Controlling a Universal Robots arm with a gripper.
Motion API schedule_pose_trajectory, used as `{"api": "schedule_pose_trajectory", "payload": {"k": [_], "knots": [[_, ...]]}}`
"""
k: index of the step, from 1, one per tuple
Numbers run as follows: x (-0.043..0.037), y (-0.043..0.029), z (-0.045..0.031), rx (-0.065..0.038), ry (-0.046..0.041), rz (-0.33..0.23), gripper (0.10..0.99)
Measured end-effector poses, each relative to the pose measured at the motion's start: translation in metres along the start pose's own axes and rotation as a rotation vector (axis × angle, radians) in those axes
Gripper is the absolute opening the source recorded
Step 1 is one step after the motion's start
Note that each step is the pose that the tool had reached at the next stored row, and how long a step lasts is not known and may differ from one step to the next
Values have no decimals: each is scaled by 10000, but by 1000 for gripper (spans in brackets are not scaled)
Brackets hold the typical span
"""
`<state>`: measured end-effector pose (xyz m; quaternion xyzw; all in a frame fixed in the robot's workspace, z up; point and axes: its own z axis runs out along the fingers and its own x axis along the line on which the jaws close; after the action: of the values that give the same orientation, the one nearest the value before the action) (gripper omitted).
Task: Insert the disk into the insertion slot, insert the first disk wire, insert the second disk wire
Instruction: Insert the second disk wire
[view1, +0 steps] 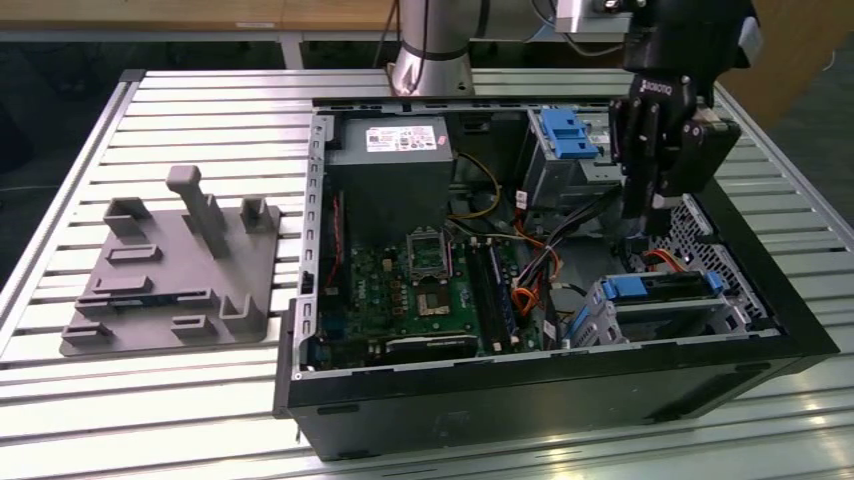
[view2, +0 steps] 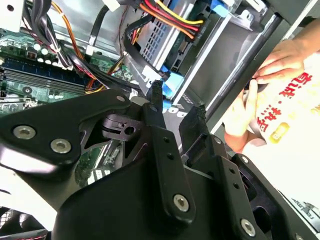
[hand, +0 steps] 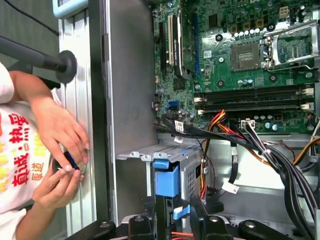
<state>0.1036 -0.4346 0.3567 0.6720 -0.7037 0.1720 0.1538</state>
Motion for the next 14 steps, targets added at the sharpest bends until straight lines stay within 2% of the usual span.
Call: {"api": "schedule_pose_trajectory", "payload": {"k": [4, 12, 14], "knots": [[-25, 9, 17, 64, 191, -121, 416], [-29, 11, 25, 97, 236, -183, 416], [-31, 12, 30, 103, 305, -191, 416]]}}
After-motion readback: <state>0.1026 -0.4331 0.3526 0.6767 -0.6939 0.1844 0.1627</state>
